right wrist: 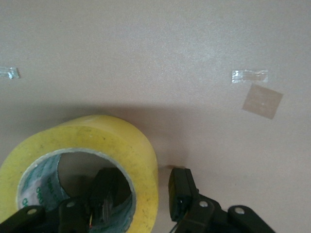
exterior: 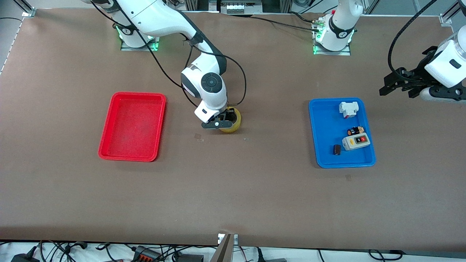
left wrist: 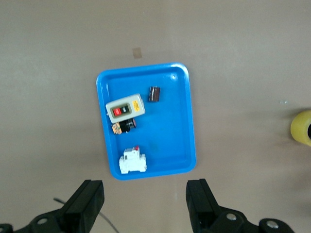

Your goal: Place and move tape with both arms

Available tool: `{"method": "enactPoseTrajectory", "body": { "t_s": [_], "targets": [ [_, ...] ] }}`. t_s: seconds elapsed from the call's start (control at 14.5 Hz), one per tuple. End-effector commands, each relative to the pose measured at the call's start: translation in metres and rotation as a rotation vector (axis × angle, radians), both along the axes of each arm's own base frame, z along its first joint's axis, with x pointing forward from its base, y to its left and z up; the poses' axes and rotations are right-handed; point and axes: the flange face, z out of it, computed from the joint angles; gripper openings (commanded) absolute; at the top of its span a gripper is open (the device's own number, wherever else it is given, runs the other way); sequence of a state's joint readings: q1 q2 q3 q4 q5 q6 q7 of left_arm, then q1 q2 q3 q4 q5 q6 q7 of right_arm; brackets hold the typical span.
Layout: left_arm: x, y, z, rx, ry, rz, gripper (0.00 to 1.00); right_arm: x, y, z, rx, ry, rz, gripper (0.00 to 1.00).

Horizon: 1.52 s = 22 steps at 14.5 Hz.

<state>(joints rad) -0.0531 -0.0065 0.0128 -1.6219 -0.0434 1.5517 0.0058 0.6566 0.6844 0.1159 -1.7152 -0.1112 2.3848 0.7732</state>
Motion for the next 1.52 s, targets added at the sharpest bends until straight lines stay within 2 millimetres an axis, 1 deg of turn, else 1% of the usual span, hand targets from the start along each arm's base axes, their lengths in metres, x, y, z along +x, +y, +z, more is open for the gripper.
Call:
{"method": "enactPoseTrajectory", "body": {
  "t_s": [0.0,0.07,0.14,0.21,0.28,0.34,0.41,0.55,0.69,0.83,0.9,1.03,1.1,1.31,1.38,1.45],
  "targets": [
    [0.0,0.002,0.011,0.022,0.03,-0.012,1.0,0.002,0.005,0.002,-0.002,-0.025,-0.002,0.15],
    [0.001,0.003,0.01,0.023,0.032,-0.01,1.0,0.003,0.004,0.004,0.0,-0.026,-0.006,0.1],
    [0.001,0.005,0.01,0.023,0.033,-0.006,1.0,0.01,-0.001,0.018,0.009,-0.038,-0.017,0.1],
    [0.001,0.006,0.01,0.023,0.032,-0.003,1.0,0.013,0.0,0.041,0.025,-0.06,-0.014,0.1],
    [0.001,0.008,0.01,0.024,0.03,0.0,1.0,0.017,-0.003,0.058,0.032,-0.074,-0.02,0.09],
    [0.002,0.008,0.01,0.024,0.029,0.002,1.0,0.024,-0.014,0.073,0.023,-0.074,-0.038,0.09],
    [0.004,0.01,0.015,0.026,0.018,0.005,1.0,0.029,-0.026,0.09,0.002,-0.064,-0.055,0.09],
    [0.009,0.012,0.017,0.025,0.013,0.005,1.0,0.042,-0.053,0.116,-0.023,-0.054,-0.091,0.08],
    [0.009,0.013,0.017,0.027,0.015,0.008,1.0,0.046,-0.082,0.134,-0.039,-0.051,-0.127,0.09],
    [0.009,0.014,0.016,0.05,0.014,0.004,1.0,0.049,-0.114,0.146,-0.045,-0.053,-0.152,0.08],
    [0.009,0.015,0.015,0.052,0.017,0.004,1.0,0.05,-0.133,0.149,-0.05,-0.051,-0.157,0.08],
    [0.009,0.012,0.014,0.07,0.021,-0.003,1.0,0.056,-0.183,0.153,-0.066,-0.037,-0.136,0.09],
    [0.008,0.011,0.014,0.07,0.021,-0.005,1.0,0.051,-0.204,0.153,-0.075,-0.029,-0.099,0.09],
    [0.009,0.012,0.015,0.069,0.018,0.004,1.0,0.046,-0.268,0.146,-0.093,0.006,-0.063,0.09],
    [0.009,0.012,0.015,0.069,0.018,0.003,1.0,0.048,-0.29,0.143,-0.095,0.017,-0.065,0.09],
    [0.009,0.012,0.016,0.069,0.017,0.004,1.0,0.047,-0.308,0.139,-0.096,0.024,-0.056,0.09]
  ]
}}
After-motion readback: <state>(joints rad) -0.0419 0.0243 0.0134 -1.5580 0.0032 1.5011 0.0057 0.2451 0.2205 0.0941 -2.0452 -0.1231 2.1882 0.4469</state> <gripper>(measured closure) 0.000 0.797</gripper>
